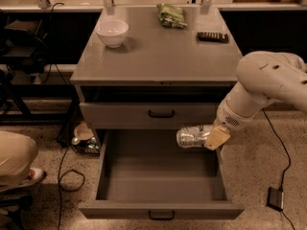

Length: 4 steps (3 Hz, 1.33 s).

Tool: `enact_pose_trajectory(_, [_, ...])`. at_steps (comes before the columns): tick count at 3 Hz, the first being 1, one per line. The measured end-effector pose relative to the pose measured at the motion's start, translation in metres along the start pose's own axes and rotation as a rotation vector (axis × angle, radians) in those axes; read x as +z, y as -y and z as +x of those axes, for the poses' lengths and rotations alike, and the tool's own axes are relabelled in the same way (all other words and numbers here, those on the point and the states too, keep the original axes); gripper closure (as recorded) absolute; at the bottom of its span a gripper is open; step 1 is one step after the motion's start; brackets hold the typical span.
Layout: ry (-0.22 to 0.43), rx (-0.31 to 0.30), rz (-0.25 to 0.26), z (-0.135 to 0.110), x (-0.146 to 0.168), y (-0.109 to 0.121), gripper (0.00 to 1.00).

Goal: Place 7up can into middle drawer

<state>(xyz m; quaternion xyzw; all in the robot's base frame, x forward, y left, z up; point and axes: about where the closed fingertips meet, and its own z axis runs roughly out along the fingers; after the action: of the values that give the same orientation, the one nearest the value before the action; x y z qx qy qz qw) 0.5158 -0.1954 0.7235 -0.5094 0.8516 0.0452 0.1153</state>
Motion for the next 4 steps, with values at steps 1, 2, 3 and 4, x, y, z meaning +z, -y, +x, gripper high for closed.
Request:
enact_pose_trajectory(1, [0.0, 0.0, 0.0, 0.0, 0.0, 0.0, 1.0])
enact_pose_trajectory(2, [0.011, 0.013, -0.021, 0.003, 0.021, -0.004, 1.0])
enact_pose_trajectory(3, [0.072, 0.048, -0.056, 0.006, 0.064, -0.005, 1.0])
enact_pose_trajectory(4, [0.169, 0.089, -0.083, -0.002, 0.114, -0.003, 1.0])
